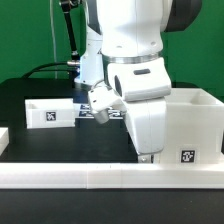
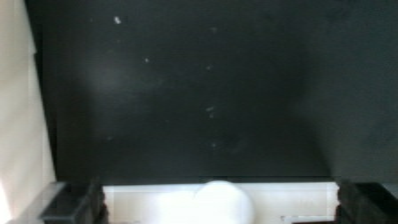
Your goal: Assemble drawer
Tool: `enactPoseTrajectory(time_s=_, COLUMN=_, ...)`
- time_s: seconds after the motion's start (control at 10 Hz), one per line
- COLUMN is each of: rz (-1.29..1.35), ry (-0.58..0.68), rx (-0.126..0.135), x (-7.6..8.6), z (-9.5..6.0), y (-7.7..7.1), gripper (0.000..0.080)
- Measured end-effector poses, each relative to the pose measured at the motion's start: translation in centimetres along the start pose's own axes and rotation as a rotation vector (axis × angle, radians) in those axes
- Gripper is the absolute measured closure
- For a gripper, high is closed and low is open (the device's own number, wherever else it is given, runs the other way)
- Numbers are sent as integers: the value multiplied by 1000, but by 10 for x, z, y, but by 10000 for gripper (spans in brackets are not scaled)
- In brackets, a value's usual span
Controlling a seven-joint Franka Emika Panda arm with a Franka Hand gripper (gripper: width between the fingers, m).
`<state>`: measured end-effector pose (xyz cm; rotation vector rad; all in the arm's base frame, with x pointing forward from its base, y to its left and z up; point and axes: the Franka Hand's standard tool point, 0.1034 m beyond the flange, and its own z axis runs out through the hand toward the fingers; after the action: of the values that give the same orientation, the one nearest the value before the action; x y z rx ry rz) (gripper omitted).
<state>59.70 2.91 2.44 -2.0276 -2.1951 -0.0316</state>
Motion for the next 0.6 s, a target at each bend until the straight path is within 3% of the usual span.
enactPoseTrajectory(time_s=0.3, rz=37, ry=-5, rx=9, x=5, z=2, y=-1, gripper=150)
enactPoseTrajectory(time_s=0.6, rz=2, ry=-10, rx=-5, x=-28, z=-9, y=2, gripper=150)
